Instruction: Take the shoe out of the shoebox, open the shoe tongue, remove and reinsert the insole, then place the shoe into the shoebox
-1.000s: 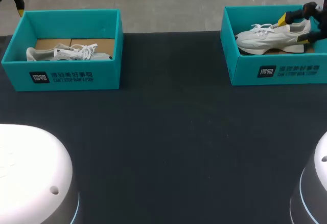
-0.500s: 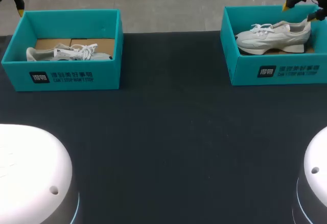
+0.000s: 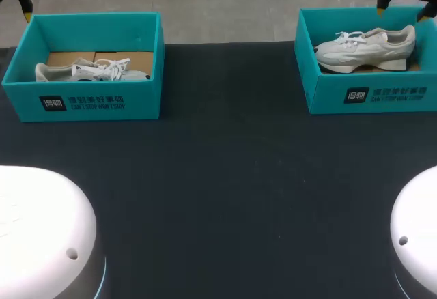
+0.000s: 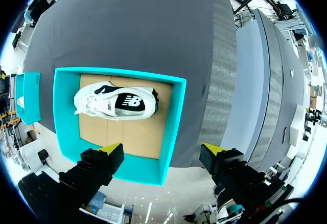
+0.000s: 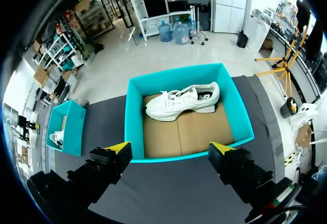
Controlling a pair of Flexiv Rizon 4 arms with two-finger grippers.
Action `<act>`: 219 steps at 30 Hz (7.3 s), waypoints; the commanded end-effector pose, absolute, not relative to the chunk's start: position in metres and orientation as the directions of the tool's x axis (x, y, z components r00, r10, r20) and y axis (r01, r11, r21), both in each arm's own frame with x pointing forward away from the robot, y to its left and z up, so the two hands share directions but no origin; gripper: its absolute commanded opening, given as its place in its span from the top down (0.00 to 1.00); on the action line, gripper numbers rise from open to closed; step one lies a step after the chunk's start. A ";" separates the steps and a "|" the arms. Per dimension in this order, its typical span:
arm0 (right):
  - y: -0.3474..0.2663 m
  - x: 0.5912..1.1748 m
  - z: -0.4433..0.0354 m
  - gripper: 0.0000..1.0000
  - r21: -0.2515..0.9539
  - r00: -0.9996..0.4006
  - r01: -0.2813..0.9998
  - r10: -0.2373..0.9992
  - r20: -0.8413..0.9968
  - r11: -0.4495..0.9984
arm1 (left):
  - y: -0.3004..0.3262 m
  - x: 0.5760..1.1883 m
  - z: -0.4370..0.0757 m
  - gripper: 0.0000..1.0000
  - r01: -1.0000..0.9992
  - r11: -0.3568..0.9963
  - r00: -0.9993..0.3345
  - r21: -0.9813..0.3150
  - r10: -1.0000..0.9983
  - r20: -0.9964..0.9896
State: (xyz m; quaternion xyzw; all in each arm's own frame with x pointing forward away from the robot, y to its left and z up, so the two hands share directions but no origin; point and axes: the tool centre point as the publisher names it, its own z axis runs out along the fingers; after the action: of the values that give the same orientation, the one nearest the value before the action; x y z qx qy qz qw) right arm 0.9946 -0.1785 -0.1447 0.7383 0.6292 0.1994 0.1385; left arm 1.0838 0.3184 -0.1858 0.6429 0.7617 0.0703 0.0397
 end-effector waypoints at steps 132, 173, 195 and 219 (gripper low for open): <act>-0.348 1.183 -0.375 0.40 0.028 0.194 0.981 0.960 -0.201 -0.192 | 0.319 1.083 -0.185 0.00 0.974 0.162 -0.169 0.158 0.985 0.031; -0.350 1.175 -0.367 1.00 -0.004 0.199 0.979 0.950 -0.239 -0.206 | 0.319 1.083 -0.185 0.00 0.974 0.162 -0.169 0.158 0.985 0.031; -0.337 1.158 -0.276 1.00 0.045 0.199 0.980 0.957 -0.209 -0.194 | 0.319 1.083 -0.185 0.00 0.974 0.162 -0.169 0.158 0.985 0.031; -0.309 1.142 -0.167 1.00 0.120 0.179 0.980 0.966 -0.185 -0.159 | 0.319 1.083 -0.185 0.00 0.974 0.162 -0.169 0.158 0.985 0.031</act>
State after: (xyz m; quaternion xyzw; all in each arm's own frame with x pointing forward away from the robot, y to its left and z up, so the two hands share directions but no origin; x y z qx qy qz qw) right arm 1.1511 -0.3120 -0.1859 0.7611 0.6397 -0.0365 0.1006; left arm 1.0839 0.3185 -0.1858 0.6429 0.7617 0.0700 0.0399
